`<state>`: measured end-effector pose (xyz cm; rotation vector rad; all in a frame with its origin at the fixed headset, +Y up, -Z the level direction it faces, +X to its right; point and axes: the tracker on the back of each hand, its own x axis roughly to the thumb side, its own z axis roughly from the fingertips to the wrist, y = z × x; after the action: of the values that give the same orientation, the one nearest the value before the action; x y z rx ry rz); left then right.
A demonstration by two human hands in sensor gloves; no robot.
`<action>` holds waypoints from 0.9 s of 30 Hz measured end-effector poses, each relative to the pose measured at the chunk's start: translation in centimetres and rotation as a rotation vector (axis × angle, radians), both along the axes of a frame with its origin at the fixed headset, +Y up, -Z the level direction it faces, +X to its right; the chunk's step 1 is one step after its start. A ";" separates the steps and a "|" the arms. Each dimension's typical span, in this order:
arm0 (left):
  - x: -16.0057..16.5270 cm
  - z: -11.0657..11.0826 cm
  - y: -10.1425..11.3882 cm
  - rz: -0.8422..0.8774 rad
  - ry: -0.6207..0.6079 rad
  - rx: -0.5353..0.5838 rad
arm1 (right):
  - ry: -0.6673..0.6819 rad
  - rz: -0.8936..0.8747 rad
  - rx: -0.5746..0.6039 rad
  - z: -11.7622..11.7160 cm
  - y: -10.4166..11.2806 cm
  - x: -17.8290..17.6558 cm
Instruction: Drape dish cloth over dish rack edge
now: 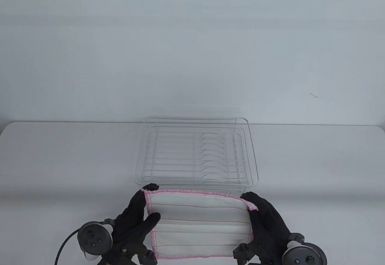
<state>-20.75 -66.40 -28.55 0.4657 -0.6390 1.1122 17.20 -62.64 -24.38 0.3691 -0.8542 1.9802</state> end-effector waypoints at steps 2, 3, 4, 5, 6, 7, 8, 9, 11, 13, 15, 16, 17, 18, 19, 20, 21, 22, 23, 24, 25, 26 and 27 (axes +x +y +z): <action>0.0 0.1 -0.1 0.041 0.008 0.009 | 0.030 0.011 0.000 0.0 -0.7 -0.2; -0.1 0.1 -0.2 0.064 0.029 0.029 | 0.029 0.008 0.005 0.1 -0.9 -0.2; -0.2 0.2 -0.2 0.090 0.050 0.044 | 0.024 0.013 0.017 0.1 -1.0 -0.2; -0.2 0.2 -0.2 0.100 0.053 0.049 | 0.018 0.024 0.019 0.1 -1.1 -0.3; -0.2 0.2 -0.3 0.107 0.055 0.048 | 0.021 0.045 0.018 0.0 -1.2 -0.4; -0.2 0.3 -0.3 0.112 0.060 0.047 | 0.016 0.056 0.018 0.0 -1.4 -0.5; -0.3 0.2 -0.4 0.113 0.064 0.051 | 0.015 0.059 0.013 -0.1 -1.5 -0.6; -0.3 0.2 -0.5 0.112 0.075 0.050 | 0.028 0.066 -0.002 -0.2 -1.8 -0.6; -0.3 0.2 -0.6 0.110 0.082 0.050 | 0.024 0.064 -0.005 -0.3 -1.9 -0.7; -0.4 0.1 -0.7 0.112 0.084 0.046 | 0.018 0.064 -0.007 -0.3 -2.0 -0.6; -0.3 0.1 -0.7 0.114 0.077 0.039 | 0.012 0.056 -0.005 -0.4 -1.9 -0.4; -0.3 0.0 -0.7 0.112 0.074 0.036 | 0.011 0.053 -0.005 -0.4 -1.9 -0.4; -0.2 0.0 -0.8 0.110 0.069 0.029 | 0.008 0.050 -0.003 -0.4 -1.9 -0.3; -0.1 -0.1 -0.8 0.113 0.056 0.017 | 0.007 0.048 -0.005 -0.4 -1.9 -0.3; 0.1 -0.1 -0.8 0.118 0.036 0.001 | 0.004 0.044 -0.009 -0.5 -1.9 -0.2; 0.1 -0.2 -0.8 0.123 0.029 -0.007 | -0.003 0.039 -0.015 -0.6 -1.9 -0.2; 0.3 -0.3 -0.6 0.125 0.024 -0.003 | -0.005 0.041 -0.026 -0.9 -1.9 -0.1; 0.3 -0.4 -0.3 0.100 0.038 -0.003 | -0.013 0.052 -0.038 -1.2 -1.8 0.0; 0.3 -0.5 0.2 0.066 0.071 -0.007 | -0.028 0.070 -0.057 -1.6 -1.6 0.1; 0.2 -0.7 0.4 0.036 0.094 -0.010 | -0.037 0.085 -0.072 -2.0 -1.4 0.2; 0.2 -1.1 0.8 -0.032 0.149 -0.027 | -0.051 0.109 -0.083 -2.5 -1.1 0.2; 0.3 -1.6 1.1 -0.106 0.193 -0.029 | -0.069 0.134 -0.103 -3.2 -0.6 0.3; 0.4 -2.2 1.4 -0.188 0.227 -0.031 | -0.084 0.165 -0.135 -3.8 -0.1 0.3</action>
<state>-20.39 -64.97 -30.77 0.4867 -0.4551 0.8748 17.45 -62.78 -28.14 0.2877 -0.7567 2.2069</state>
